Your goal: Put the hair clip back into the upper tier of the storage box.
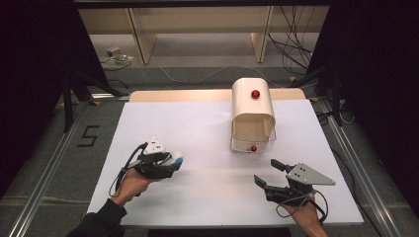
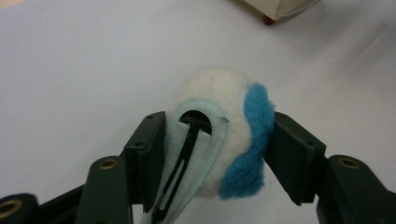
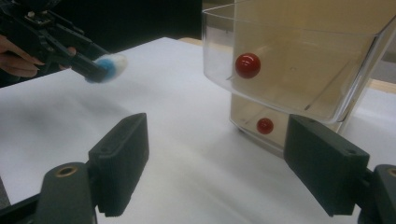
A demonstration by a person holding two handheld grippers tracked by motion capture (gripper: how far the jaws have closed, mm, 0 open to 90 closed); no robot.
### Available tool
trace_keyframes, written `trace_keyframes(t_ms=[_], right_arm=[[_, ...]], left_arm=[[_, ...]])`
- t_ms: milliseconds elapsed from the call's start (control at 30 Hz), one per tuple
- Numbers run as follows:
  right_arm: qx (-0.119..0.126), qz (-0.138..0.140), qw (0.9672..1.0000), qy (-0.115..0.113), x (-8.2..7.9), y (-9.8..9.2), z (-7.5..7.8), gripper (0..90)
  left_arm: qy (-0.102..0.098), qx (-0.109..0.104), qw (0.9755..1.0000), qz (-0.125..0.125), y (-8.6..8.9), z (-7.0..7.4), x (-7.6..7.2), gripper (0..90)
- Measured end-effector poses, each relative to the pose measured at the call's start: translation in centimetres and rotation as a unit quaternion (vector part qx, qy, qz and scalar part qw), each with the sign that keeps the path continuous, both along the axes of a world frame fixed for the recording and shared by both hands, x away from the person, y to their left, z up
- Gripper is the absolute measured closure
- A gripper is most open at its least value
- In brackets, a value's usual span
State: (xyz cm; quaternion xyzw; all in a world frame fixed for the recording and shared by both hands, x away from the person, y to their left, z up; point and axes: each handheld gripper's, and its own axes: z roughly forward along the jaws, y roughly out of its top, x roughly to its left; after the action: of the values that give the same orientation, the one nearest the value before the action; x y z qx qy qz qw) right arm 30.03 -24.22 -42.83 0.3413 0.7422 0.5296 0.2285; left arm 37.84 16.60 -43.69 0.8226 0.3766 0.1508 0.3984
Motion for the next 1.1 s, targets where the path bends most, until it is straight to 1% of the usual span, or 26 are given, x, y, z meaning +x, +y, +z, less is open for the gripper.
trace_keyframes(t_ms=[233, 300, 433, 500, 533, 567, 700, 867, 1100], right_arm=[[-0.002, 0.001, 1.0, 0.001, 0.0, 0.1, -0.1, 23.3], [-0.002, 0.001, 1.0, 0.001, 0.0, 0.1, -0.1, 23.4], [0.002, -0.001, 1.0, 0.001, 0.1, 0.0, 0.0, 23.4], [0.0, 0.0, 1.0, 0.003, 0.0, 0.1, 0.0, 23.4], [0.0, 0.0, 1.0, 0.003, 0.0, 0.1, 0.0, 23.4], [0.0, 0.0, 1.0, 0.003, 0.0, 0.1, -0.1, 23.3], [0.001, 0.001, 1.0, 0.003, 0.0, 0.1, 0.0, 23.3], [0.0, 0.0, 1.0, 0.001, 0.1, 0.0, 0.0, 23.4], [0.001, 0.0, 1.0, 0.003, 0.0, 0.1, -0.1, 23.4]], left_arm=[[-0.015, -0.019, 0.9997, -0.006, -0.7, 1.0, -0.4, 41.4], [-0.021, -0.015, 0.9996, -0.01, -0.8, 1.2, -0.6, 41.4], [-0.027, -0.028, 0.9992, -0.006, -0.9, 1.5, -0.6, 41.4], [-0.033, -0.029, 0.999, -0.006, -1.1, 1.8, -0.5, 41.4], [-0.033, -0.031, 0.999, -0.008, -1.2, 2.0, -0.5, 41.4], [-0.036, -0.036, 0.9987, -0.008, -1.3, 2.1, -0.4, 41.4], [-0.046, -0.037, 0.9982, -0.01, -1.9, 2.6, -0.3, 41.4], [-0.053, -0.051, 0.9972, -0.017, -2.8, 3.3, -0.3, 41.3], [-0.063, -0.065, 0.9956, -0.025, -3.6, 4.2, -0.1, 41.3]])
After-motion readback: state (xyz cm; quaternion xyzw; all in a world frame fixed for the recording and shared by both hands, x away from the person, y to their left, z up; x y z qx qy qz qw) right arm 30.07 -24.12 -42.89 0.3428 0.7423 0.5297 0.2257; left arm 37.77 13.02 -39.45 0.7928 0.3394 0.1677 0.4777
